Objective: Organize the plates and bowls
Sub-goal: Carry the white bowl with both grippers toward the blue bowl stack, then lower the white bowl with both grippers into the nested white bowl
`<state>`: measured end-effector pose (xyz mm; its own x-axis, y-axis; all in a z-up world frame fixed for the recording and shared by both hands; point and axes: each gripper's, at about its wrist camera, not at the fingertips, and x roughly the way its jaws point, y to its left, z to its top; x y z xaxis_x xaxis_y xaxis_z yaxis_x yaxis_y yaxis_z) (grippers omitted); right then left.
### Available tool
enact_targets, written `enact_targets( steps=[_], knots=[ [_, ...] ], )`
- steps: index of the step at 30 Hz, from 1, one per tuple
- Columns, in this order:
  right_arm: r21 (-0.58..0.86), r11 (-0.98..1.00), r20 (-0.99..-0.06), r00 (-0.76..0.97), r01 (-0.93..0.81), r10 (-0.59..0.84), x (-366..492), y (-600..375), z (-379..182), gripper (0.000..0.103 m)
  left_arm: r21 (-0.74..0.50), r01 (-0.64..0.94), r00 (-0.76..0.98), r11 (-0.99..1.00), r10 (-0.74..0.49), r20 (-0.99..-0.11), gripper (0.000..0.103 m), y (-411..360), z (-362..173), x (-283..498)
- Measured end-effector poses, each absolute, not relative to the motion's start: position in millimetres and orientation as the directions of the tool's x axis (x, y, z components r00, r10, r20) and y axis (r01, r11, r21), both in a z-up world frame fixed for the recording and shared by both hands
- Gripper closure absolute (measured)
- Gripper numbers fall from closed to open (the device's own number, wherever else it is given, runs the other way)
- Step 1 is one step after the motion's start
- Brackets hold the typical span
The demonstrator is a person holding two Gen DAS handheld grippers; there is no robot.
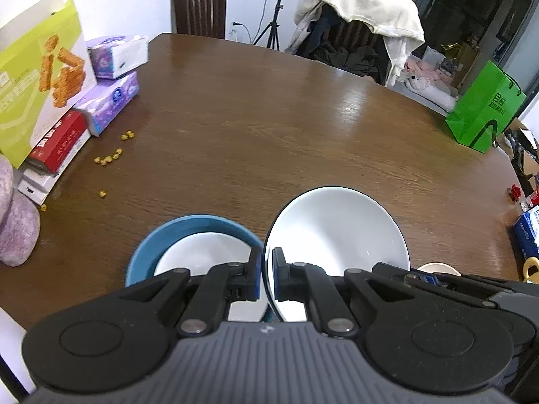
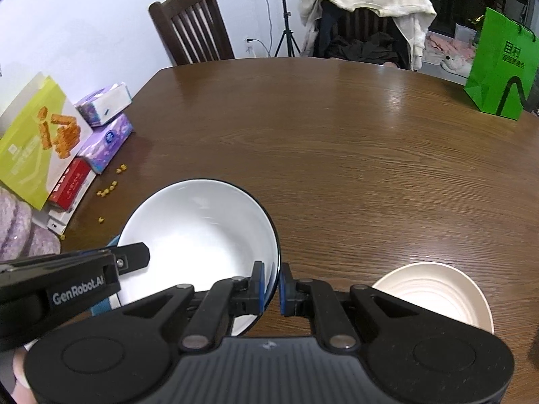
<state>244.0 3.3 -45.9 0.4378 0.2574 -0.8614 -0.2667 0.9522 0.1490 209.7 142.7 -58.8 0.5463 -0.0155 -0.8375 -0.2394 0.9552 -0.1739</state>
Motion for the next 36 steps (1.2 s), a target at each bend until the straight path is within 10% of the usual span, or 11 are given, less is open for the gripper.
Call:
enact_targets(
  steps=[36],
  knots=[
    [0.117, 0.937, -0.894, 0.375, -0.329, 0.243, 234.6, 87.9, -77.7, 0.094, -0.164, -0.277, 0.497, 0.947, -0.005, -0.868, 0.096, 215.9, -96.1, 197.9]
  ],
)
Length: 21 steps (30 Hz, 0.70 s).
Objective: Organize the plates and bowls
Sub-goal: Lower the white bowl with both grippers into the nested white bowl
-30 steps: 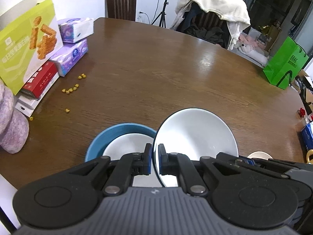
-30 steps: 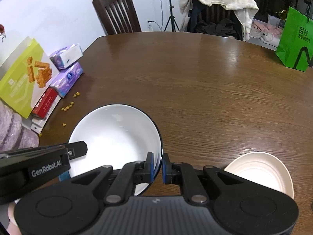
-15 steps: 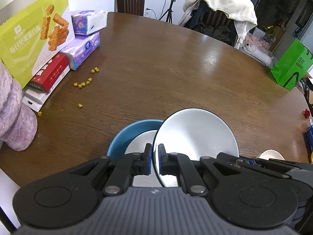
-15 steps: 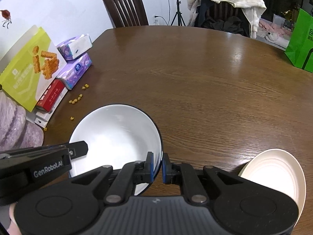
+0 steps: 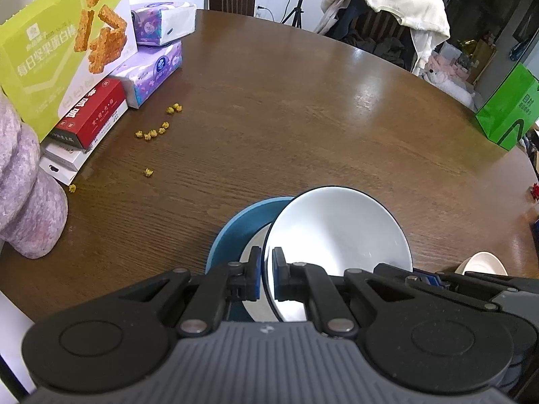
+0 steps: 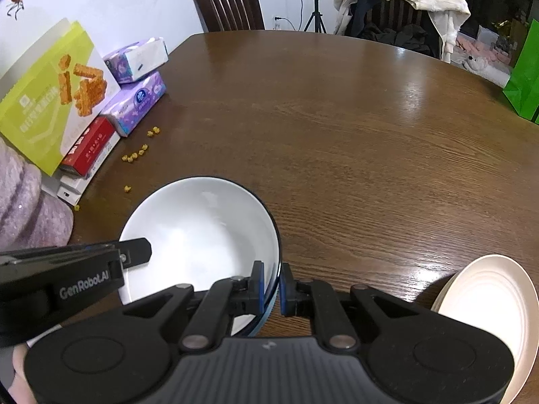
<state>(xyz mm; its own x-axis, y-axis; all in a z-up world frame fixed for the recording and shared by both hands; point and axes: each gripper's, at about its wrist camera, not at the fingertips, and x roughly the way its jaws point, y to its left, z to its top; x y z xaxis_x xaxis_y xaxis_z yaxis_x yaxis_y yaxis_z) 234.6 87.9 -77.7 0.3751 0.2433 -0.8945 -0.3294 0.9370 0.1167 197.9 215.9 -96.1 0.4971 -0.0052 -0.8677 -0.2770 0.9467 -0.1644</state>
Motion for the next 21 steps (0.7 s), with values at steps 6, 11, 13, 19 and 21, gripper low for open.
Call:
enact_targets(
  steps=[6, 11, 13, 19, 21],
  knots=[
    [0.091, 0.933, -0.902, 0.368, -0.347, 0.225, 234.2, 96.0, -85.7, 0.094, -0.154, -0.258, 0.496, 0.954, -0.006, -0.869, 0.096, 218.9, -103.6, 198.8],
    [0.062, 0.930, -0.905, 0.373, -0.363, 0.206, 233.9, 102.0, -91.3, 0.093, -0.164, -0.257, 0.487, 0.953, -0.019, -0.873, 0.096, 222.9, -111.9, 200.1],
    [0.040, 0.927, -0.902, 0.386, -0.374, 0.194, 233.1, 105.7, -91.7, 0.093, -0.160, -0.252, 0.482, 0.954, -0.019, -0.876, 0.096, 223.5, -115.1, 201.2],
    [0.006, 0.920, -0.897, 0.405, -0.391, 0.179, 232.7, 110.4, -91.8, 0.093, -0.169, -0.255, 0.472, 0.952, -0.030, -0.881, 0.096, 227.6, -120.5, 203.3],
    [-0.006, 0.917, -0.895, 0.411, -0.398, 0.173, 231.9, 112.1, -92.2, 0.093, -0.170, -0.257, 0.470, 0.951, -0.031, -0.882, 0.096, 227.8, -121.4, 203.5]
  ],
)
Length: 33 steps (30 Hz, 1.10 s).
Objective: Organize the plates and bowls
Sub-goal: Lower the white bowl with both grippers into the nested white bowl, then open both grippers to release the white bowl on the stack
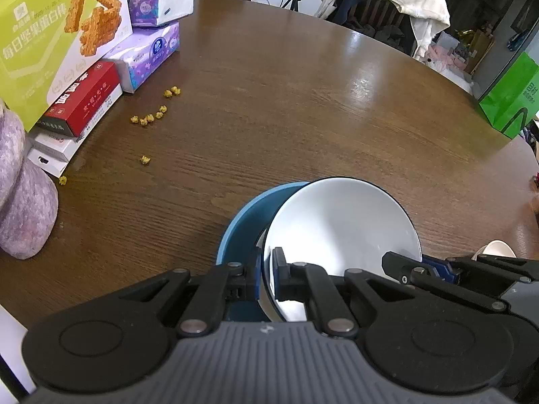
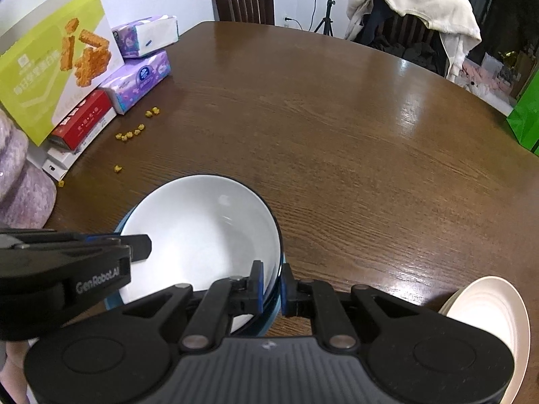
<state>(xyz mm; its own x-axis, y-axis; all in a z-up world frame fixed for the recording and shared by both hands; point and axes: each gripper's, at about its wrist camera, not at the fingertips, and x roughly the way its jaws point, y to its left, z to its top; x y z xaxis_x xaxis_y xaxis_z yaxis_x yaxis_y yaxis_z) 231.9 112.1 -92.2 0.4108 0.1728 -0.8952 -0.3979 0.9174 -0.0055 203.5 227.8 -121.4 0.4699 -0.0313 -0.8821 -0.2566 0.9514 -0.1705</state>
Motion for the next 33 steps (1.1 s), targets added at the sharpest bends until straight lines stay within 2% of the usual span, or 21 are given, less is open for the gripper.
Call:
enact_targets(
  steps=[20, 22, 23, 24, 25, 27, 28, 29, 30, 31, 32, 33],
  knots=[
    [-0.010, 0.907, -0.879, 0.437, -0.422, 0.193, 230.0, 112.8, -88.3, 0.093, -0.219, -0.276, 0.498, 0.936, -0.056, -0.866, 0.094, 237.5, -116.5, 193.4],
    [0.006, 0.908, -0.866, 0.451, -0.420, 0.214, 227.6, 107.7, -81.3, 0.093, -0.217, -0.264, 0.514, 0.940, -0.053, -0.856, 0.086, 236.4, -110.2, 189.1],
    [0.015, 0.907, -0.861, 0.456, -0.421, 0.226, 226.8, 104.9, -77.8, 0.086, -0.212, -0.259, 0.523, 0.942, -0.048, -0.851, 0.071, 235.4, -106.9, 186.8],
    [0.028, 0.906, -0.854, 0.461, -0.421, 0.240, 225.4, 100.8, -73.6, 0.075, -0.205, -0.254, 0.533, 0.945, -0.040, -0.845, 0.054, 234.6, -103.6, 183.8],
    [0.036, 0.907, -0.848, 0.467, -0.420, 0.250, 224.3, 97.0, -69.9, 0.069, -0.199, -0.249, 0.544, 0.948, -0.033, -0.838, 0.051, 233.4, -100.4, 180.3],
    [0.055, 0.906, -0.834, 0.480, -0.420, 0.273, 219.9, 86.8, -63.3, 0.051, -0.188, -0.235, 0.556, 0.954, -0.027, -0.831, 0.045, 231.0, -95.7, 173.1],
    [0.066, 0.905, -0.828, 0.483, -0.421, 0.285, 216.8, 80.2, -60.2, 0.048, -0.187, -0.231, 0.558, 0.955, -0.028, -0.829, 0.040, 230.6, -94.7, 169.2],
    [0.072, 0.903, -0.825, 0.483, -0.424, 0.293, 213.7, 74.2, -58.4, 0.044, -0.188, -0.227, 0.562, 0.956, -0.030, -0.827, 0.029, 230.0, -94.0, 165.5],
    [0.079, 0.901, -0.823, 0.483, -0.427, 0.300, 210.0, 67.6, -57.1, 0.035, -0.190, -0.222, 0.569, 0.956, -0.031, -0.822, 0.022, 229.4, -93.3, 160.3],
    [0.085, 0.899, -0.821, 0.482, -0.429, 0.308, 206.8, 61.8, -56.7, 0.030, -0.189, -0.216, 0.574, 0.958, -0.032, -0.818, 0.019, 228.9, -93.3, 155.3],
    [0.092, 0.897, -0.818, 0.481, -0.431, 0.316, 202.9, 55.1, -56.1, 0.020, -0.187, -0.208, 0.577, 0.960, -0.034, -0.816, 0.014, 227.3, -93.6, 149.4],
    [0.101, 0.896, -0.814, 0.481, -0.433, 0.324, 197.9, 47.8, -55.3, 0.016, -0.186, -0.203, 0.578, 0.961, -0.035, -0.815, 0.006, 225.6, -94.0, 144.2]
  ],
)
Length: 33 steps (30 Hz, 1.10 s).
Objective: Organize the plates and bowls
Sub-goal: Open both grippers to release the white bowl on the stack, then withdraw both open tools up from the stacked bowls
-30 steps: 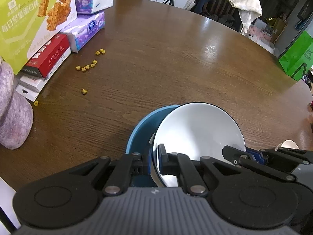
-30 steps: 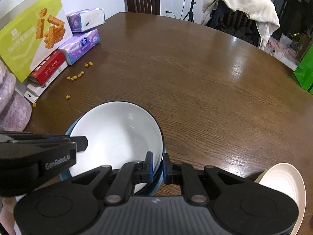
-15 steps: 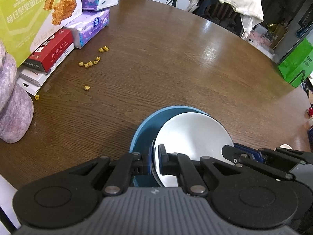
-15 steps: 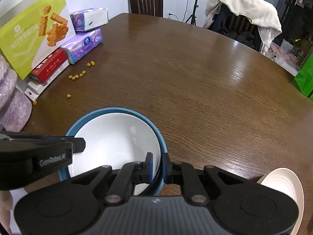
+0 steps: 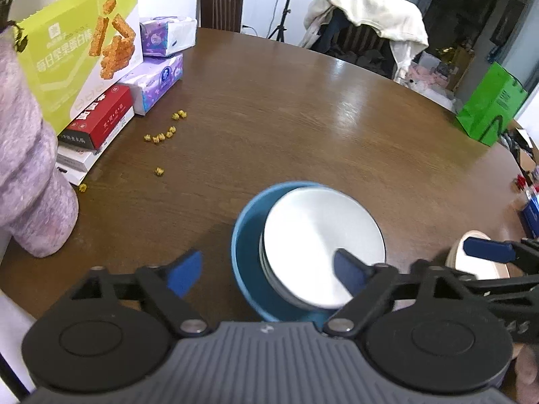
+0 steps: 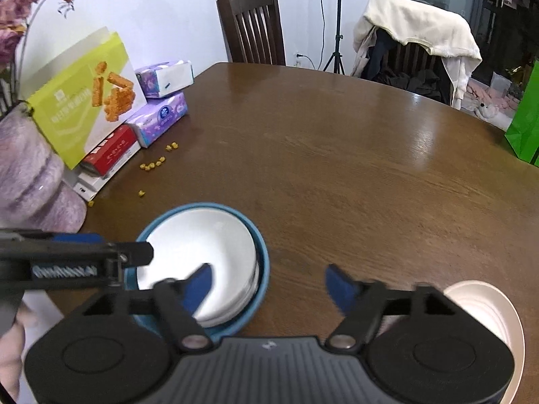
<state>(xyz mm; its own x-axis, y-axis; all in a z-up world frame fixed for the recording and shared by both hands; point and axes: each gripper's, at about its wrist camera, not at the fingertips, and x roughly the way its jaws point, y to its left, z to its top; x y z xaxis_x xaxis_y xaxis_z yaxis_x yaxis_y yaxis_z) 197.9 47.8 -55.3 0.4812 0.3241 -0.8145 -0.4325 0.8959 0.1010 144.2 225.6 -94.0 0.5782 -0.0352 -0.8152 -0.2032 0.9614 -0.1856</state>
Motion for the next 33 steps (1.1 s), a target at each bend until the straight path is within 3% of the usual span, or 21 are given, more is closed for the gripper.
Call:
enact_targets(
  steps=[2, 9, 12, 15, 24, 33],
  knots=[
    [0.119, 0.895, -0.812, 0.477, -0.430, 0.337, 189.1, 33.1, -54.5, 0.013, -0.188, -0.194, 0.597, 0.963, -0.036, -0.802, 0.000, 221.6, -94.7, 130.1],
    [0.156, 0.902, -0.811, 0.470, -0.402, 0.349, 158.5, -7.2, -53.8, 0.009, -0.185, -0.196, 0.642, 0.963, -0.016, -0.767, 0.000, 204.0, -90.7, 78.7],
    [0.192, 0.905, -0.803, 0.469, -0.379, 0.367, 148.0, -17.2, -54.3, 0.002, -0.212, -0.232, 0.652, 0.949, -0.009, -0.758, 0.000, 199.6, -88.6, 67.8],
    [0.218, 0.889, -0.798, 0.451, -0.402, 0.400, 141.8, -17.0, -54.7, 0.002, -0.212, -0.247, 0.670, 0.945, 0.009, -0.742, 0.000, 190.2, -81.6, 66.0],
    [0.120, 0.852, -0.770, 0.495, -0.509, 0.404, 138.8, -30.1, -39.6, 0.001, -0.203, -0.311, 0.682, 0.928, 0.069, -0.728, 0.000, 157.3, -75.4, 72.7],
    [0.175, 0.841, -0.756, 0.477, -0.512, 0.448, 147.5, -46.0, -39.0, 0.001, -0.167, -0.334, 0.667, 0.928, 0.108, -0.737, 0.000, 155.0, -70.7, 75.3]
  ],
)
